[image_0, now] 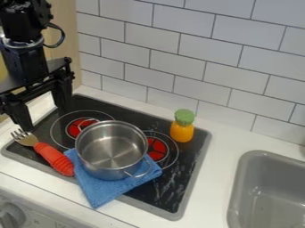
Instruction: Move the silver pot in the blue cloth
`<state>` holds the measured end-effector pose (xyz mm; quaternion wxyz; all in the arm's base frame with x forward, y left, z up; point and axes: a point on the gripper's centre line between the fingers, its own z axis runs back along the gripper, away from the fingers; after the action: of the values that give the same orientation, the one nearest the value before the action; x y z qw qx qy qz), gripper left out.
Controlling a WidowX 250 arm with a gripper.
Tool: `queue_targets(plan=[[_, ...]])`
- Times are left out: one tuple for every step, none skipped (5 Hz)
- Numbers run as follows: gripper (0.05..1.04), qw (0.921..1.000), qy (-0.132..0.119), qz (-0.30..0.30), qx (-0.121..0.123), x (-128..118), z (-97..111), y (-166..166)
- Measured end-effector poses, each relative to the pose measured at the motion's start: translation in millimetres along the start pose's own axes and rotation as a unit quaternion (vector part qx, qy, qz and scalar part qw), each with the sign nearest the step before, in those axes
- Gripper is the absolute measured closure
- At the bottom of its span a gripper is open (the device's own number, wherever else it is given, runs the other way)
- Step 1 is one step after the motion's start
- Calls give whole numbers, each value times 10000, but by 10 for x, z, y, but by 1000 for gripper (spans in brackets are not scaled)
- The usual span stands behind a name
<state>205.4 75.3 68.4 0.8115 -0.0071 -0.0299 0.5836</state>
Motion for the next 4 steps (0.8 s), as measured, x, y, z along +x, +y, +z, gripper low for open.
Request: queue_targets(plan=[[85,9997,167,6,180,-100,-97,111],[85,9997,136,-216,-10,-251,-86,139],[85,9976,53,-675,-165,-398,-34,69],[85,9938,36,-1086,-217,-542,-13,-2]])
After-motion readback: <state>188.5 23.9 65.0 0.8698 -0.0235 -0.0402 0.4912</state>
